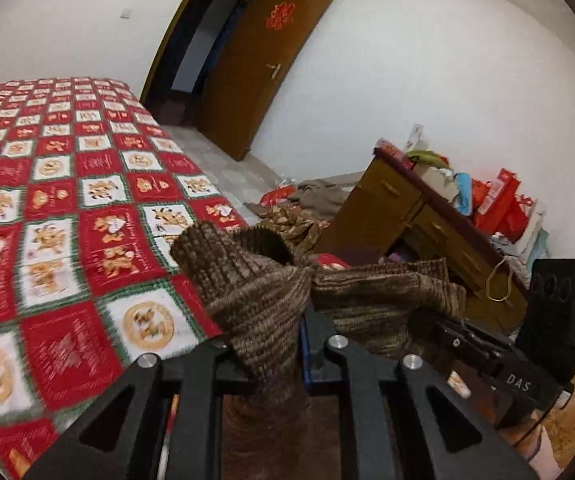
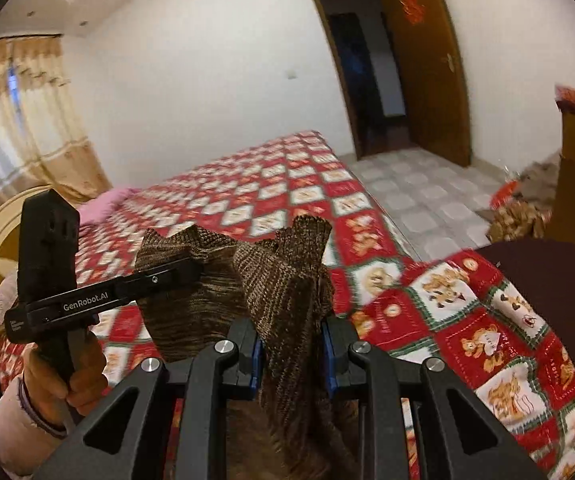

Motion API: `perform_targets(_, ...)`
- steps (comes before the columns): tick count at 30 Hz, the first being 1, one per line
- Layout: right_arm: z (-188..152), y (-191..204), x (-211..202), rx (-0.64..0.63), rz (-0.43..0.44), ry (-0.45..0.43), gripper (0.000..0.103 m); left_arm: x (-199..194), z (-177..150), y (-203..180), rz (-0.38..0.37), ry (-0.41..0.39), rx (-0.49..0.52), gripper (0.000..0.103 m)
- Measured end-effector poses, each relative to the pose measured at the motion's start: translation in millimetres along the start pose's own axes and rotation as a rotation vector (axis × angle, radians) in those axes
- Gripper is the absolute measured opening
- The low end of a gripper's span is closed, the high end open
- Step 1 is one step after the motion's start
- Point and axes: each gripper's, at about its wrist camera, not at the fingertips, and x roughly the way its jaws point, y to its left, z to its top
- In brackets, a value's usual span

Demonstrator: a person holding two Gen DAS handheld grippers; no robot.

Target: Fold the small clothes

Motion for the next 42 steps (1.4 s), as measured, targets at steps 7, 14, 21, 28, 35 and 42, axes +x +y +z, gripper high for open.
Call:
perform_targets(7,2,-53,62,0.043,-0.062,0.062,0.023,77,4,15,0.027,0.084,0.012,0.012)
perform_targets(14,-5,-83,100,0.051,-0.107,0.134,0.023,111,-5,28,0.082,0.164,-0.022,0.012)
perform_targets(21,-14,-104,103,0.087,-0.138,0.12,0.049,114,-3,35,0.339,0.225,-0.032,0.077)
perform_targets(28,-5,-97,45,0.073,-0.274,-0.04,0.052,72,4,22,0.482,0.154,0.025,0.079)
perform_targets(35,-7,-28,19,-0.15,-0.246,-0.036,0.043,49,0,-1,0.511,0.137,0.092,0.081)
perform_targets(42,-38,-8,44,-0.183,-0.182,0.102,0.017,31,-30,-21,0.501,0.168,0.099,0.082)
